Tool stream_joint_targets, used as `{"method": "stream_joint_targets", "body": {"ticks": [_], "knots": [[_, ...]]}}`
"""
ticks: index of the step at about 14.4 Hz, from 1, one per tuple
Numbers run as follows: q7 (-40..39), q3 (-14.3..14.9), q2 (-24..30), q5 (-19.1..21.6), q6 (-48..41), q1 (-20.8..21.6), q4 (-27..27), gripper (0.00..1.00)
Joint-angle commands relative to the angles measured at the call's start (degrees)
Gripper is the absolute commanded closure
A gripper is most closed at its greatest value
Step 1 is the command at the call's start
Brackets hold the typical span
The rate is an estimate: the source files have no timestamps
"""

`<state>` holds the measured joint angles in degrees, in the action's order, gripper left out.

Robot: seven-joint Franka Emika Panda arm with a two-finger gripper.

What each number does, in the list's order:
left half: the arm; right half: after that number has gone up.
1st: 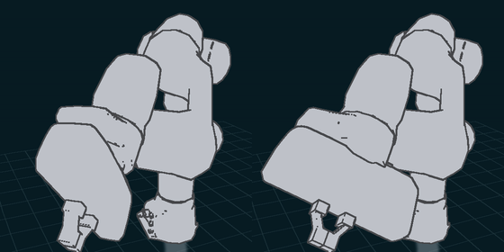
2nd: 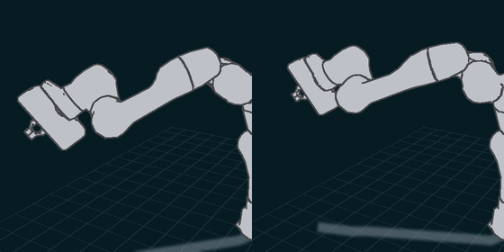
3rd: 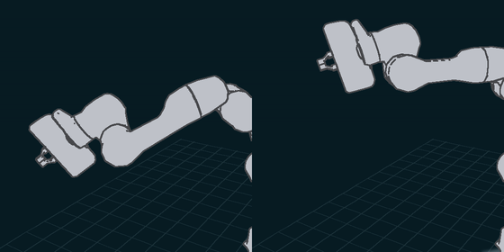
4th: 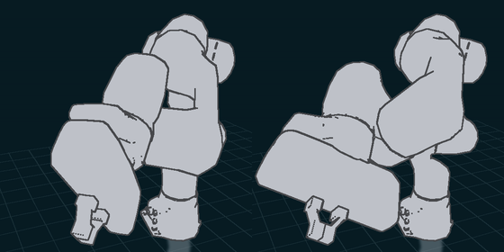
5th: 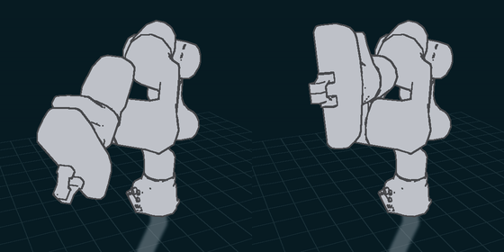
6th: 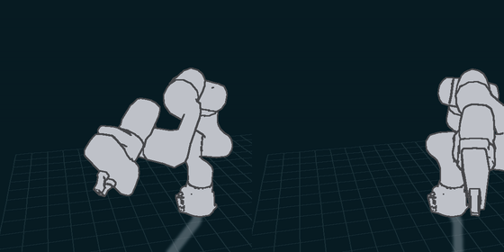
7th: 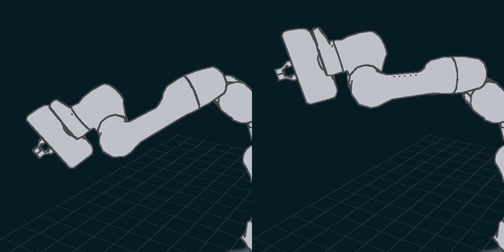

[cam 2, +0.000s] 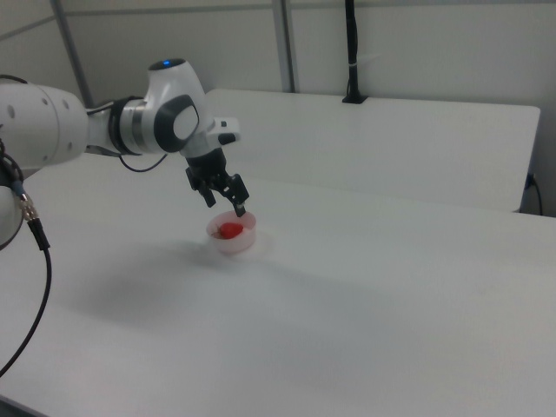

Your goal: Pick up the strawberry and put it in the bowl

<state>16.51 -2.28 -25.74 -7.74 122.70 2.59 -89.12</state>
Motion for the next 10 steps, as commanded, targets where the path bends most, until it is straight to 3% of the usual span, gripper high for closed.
{"method": "stream_joint_targets", "body": {"ticks": [1, 6, 10], "knots": [[-6.47, 0.61, 6.48, -0.18, -10.70, 0.93, -0.79, 0.00], [-15.00, 1.04, 18.07, 3.07, -24.85, 0.31, -3.34, 0.00], [-16.07, 1.40, 25.29, 3.43, -31.03, -1.71, -5.36, 0.00]]}}
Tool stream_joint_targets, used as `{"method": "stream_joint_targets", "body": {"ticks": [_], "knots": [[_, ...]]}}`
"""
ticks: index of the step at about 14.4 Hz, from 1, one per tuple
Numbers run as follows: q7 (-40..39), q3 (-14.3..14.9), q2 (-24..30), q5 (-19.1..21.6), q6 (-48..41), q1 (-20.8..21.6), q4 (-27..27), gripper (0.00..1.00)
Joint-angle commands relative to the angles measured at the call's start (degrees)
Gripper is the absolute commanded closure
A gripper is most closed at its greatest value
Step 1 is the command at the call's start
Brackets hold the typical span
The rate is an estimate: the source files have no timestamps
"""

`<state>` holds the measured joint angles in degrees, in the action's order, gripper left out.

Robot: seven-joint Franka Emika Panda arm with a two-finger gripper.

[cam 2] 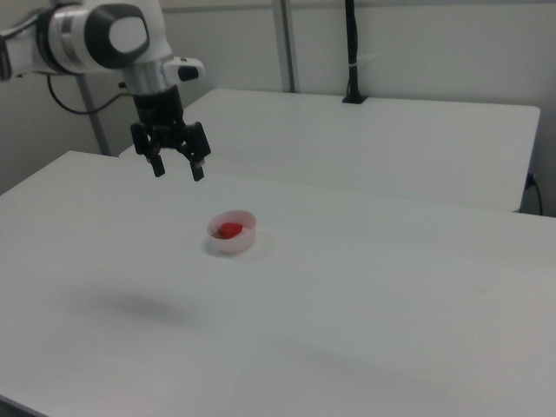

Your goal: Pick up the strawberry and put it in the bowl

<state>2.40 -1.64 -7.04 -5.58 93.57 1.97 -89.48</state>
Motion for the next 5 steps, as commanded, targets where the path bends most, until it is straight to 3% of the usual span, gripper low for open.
{"method": "stream_joint_targets", "body": {"ticks": [1, 5], "knots": [[-1.96, 1.11, 7.47, 1.27, -1.82, -2.05, -5.52, 0.00], [-1.69, 1.12, 7.13, 1.27, -1.38, -2.24, -5.35, 0.00]]}}
